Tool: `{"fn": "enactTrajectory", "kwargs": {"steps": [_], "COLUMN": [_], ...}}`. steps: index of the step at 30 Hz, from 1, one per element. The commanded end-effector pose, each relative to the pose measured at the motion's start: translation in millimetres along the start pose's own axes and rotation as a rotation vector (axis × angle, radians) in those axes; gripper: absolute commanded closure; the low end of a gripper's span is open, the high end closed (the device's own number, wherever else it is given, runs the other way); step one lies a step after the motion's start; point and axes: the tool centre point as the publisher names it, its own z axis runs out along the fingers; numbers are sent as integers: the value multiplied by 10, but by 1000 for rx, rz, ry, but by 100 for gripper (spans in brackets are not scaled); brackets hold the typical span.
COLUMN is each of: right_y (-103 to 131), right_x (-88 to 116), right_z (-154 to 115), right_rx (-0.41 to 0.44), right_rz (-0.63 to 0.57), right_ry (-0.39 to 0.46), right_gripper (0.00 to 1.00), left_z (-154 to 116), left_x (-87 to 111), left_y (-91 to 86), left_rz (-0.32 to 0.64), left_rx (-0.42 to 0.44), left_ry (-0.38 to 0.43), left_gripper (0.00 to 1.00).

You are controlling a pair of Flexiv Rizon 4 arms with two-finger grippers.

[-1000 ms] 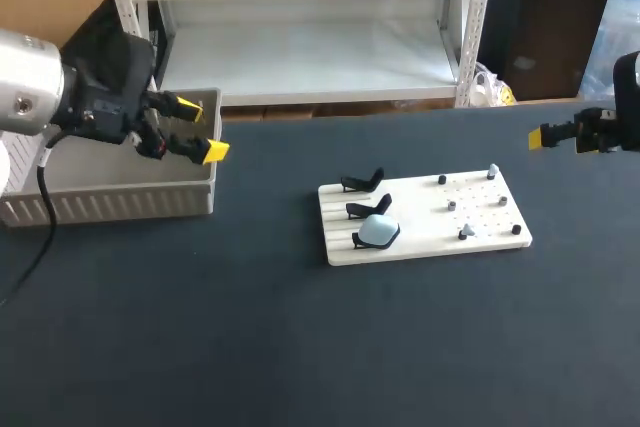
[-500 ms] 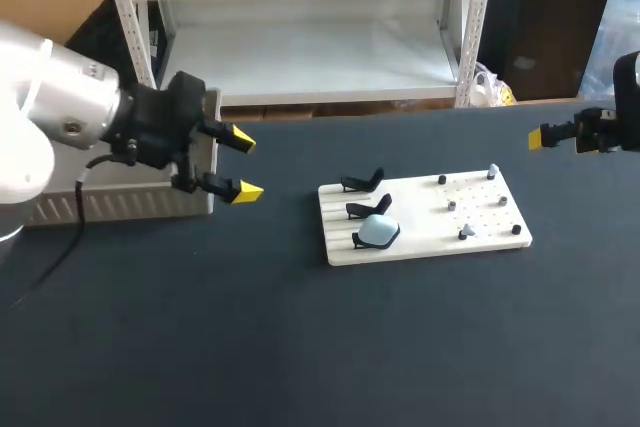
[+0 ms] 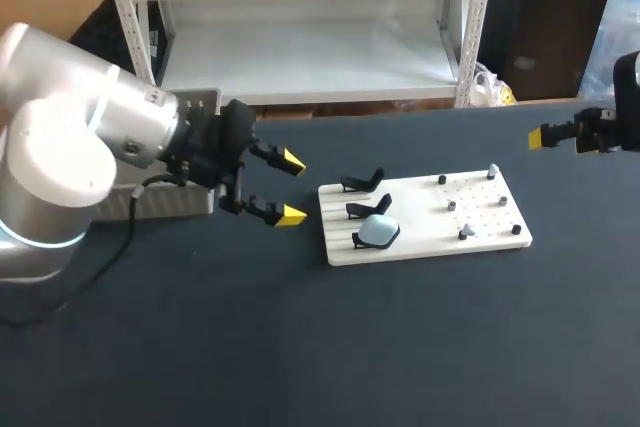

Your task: Pick up each earbud case from the left stands, insert the matching earbuds, close the lid, and place the case in the box.

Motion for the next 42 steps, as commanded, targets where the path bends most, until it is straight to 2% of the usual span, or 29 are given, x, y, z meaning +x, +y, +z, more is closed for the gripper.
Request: {"fn": "enactTrajectory", "kwargs": {"steps": [1,5,12,16,18,20,24,32,34,36,37,40,42], "right_y": [-7,-7,-7,-7,-7,-7,-7,-7,-7,-7,-7,-7,-7], "right_x": [0,0,0,0,0,0,0,0,0,0,0,0,0], "right_z": [-3,-3,-3,-3,-3,-3,-3,-3,-3,-3,-3,-3,-3], "right_rx": [-1,-1,-1,-1,-1,-1,-1,-1,-1,-1,-1,-1,-1], "right_rz": [-1,-1,-1,-1,-1,-1,-1,-1,-1,-1,-1,-1,-1], "right_ry": [1,1,1,1,1,1,1,1,1,1,1,1,1], "right_gripper": [0,0,0,0,0,0,0,0,0,0,0,0,0], "left_z": [237,386,553,604,629,657,740,866,887,908,920,941,960], "left_x": [30,60,41,39,41,45,72,62,51,44,42,35,26], "left_y": [-9,-60,-82,-121,-139,-153,-162,-131,-133,-141,-143,-143,-137], "left_rz": [5,29,-10,-12,-13,-20,-28,-46,-30,-32,-34,-38,-39], "left_rx": [2,-27,-19,-5,1,16,26,27,-4,1,3,-3,-5], "left_ry": [-3,0,-19,-29,-32,-33,-31,-53,-68,-71,-73,-86,-89], "left_gripper": [0,0,2,18,20,36,42,46,45,35,34,40,40]}}
